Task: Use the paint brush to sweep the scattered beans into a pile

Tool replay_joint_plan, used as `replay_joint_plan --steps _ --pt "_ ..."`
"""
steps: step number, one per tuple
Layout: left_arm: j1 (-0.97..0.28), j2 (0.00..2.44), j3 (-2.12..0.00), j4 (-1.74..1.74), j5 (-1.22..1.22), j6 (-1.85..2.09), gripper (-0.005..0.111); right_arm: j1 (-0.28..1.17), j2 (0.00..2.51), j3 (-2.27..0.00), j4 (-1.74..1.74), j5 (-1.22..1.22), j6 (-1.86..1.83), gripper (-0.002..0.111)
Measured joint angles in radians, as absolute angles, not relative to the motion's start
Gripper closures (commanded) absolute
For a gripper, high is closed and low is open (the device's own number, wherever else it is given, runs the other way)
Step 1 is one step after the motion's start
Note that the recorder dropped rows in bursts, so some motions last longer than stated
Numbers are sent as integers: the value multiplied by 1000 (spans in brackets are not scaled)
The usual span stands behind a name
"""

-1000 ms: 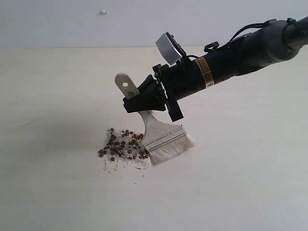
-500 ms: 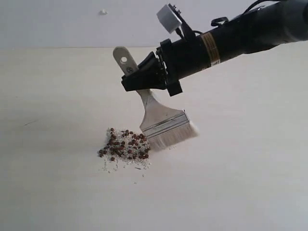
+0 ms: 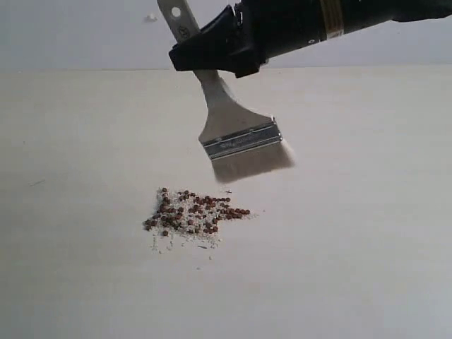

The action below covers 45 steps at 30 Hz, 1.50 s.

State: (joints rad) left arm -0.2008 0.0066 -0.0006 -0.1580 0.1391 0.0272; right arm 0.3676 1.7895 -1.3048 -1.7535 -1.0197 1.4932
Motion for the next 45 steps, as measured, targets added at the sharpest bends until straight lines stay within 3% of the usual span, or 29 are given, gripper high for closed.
replay_joint_plan --steps 7,15,19,27,45 --pt "-201 7 -1 -158 139 27 107 539 1746 -1259 -1755 -425 1604 108" --pt "-201 7 -1 -158 139 27 107 788 1746 -1131 -1755 515 1615 108" --pt "-201 7 -1 -158 139 27 107 876 1760 -1076 -1747 783 1652 108" --pt "-201 7 -1 -158 139 27 107 928 1899 -1006 -1734 961 1820 108" --pt "-201 7 -1 -158 139 27 107 980 2005 -1036 -1775 822 2040 108"
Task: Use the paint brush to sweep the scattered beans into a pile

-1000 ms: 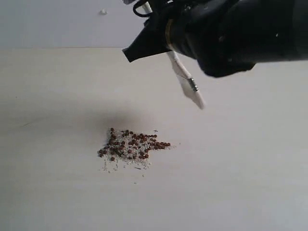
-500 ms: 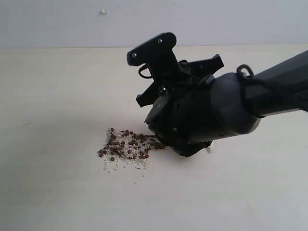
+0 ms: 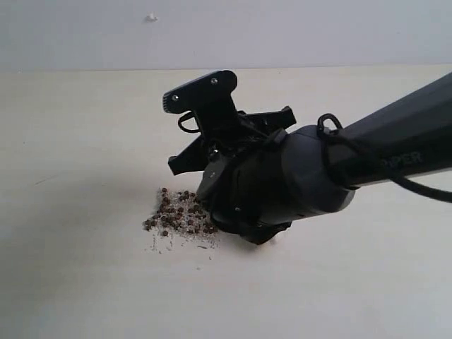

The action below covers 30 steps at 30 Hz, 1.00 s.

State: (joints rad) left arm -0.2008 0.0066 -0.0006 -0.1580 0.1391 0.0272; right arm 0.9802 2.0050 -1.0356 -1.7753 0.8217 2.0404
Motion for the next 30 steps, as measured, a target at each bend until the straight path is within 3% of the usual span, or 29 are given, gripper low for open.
replay_joint_plan --steps 15,30 --pt "-201 7 -1 -158 139 27 107 1022 2021 -1127 -1754 690 2108 108" --pt "-201 7 -1 -158 139 27 107 1022 1974 -1130 -1738 939 1992 108"
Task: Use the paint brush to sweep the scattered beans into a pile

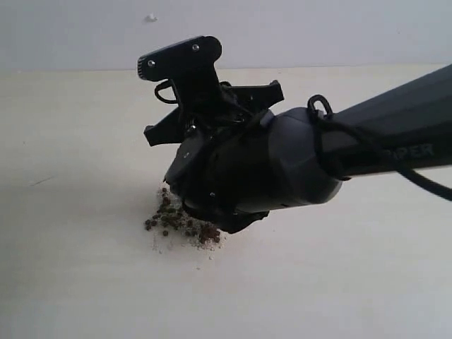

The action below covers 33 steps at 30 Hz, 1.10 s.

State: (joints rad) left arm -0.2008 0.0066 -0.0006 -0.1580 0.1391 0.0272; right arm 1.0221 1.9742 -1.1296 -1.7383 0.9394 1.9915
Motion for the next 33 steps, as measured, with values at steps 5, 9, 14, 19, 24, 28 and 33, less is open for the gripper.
replay_joint_plan --steps 5,9,14,19,24,28,33 --pt "-201 7 -1 -158 139 27 107 1022 2035 -1130 -1736 1023 1993 108" --pt "-201 7 -1 -158 139 27 107 1022 2110 -1171 -1732 1042 2023 108" --pt "-201 7 -1 -158 139 27 107 1022 2118 -1230 -1732 952 2028 108" --pt "-201 7 -1 -158 139 27 107 1031 2118 -1238 -1733 943 2073 108" --pt "-201 7 -1 -158 139 27 107 1078 2120 -1238 -1733 1035 2045 108" --pt "-201 7 -1 -158 139 27 107 1086 2113 -1238 -1733 1111 1973 108" --pt "-201 7 -1 -158 139 27 107 1085 2064 -1238 -1733 1090 1900 108"
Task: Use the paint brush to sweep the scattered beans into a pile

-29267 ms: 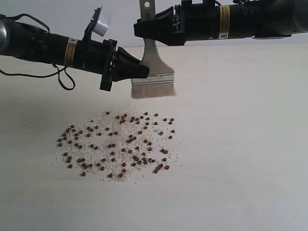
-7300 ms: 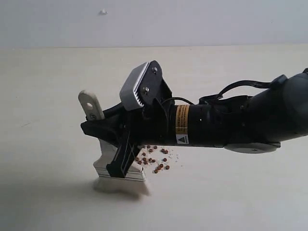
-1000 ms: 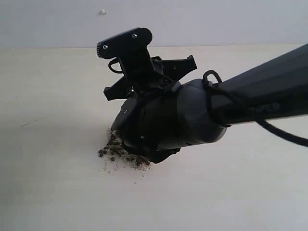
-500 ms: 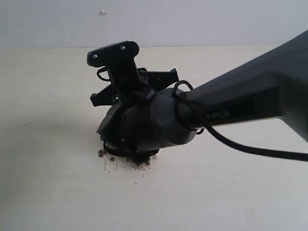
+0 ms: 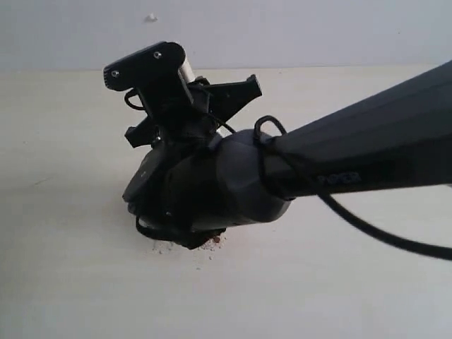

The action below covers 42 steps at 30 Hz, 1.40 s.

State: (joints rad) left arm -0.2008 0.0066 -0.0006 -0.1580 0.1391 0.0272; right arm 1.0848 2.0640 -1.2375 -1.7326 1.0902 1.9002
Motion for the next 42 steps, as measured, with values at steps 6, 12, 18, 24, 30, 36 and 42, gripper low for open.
replay_joint_plan --steps 6,12,18,24,30,36,42 --pt "-201 7 -1 -158 139 27 107 986 2002 -1287 -1731 729 1627 108" --pt "-201 7 -1 -158 139 27 107 881 1975 -1388 -1725 152 1169 108" --pt "-201 7 -1 -158 139 27 107 778 1975 -1452 -1725 -358 903 108" --pt "-201 7 -1 -158 139 27 107 652 1996 -1458 -1586 -906 688 108" --pt "-201 7 -1 -158 139 27 107 566 2100 -1458 -1493 -1191 524 108" --pt "-201 7 -1 -158 139 27 107 525 2236 -1461 -1418 -1204 376 108" --pt "-201 7 -1 -158 139 27 107 521 2359 -1549 -1380 -1204 373 108"
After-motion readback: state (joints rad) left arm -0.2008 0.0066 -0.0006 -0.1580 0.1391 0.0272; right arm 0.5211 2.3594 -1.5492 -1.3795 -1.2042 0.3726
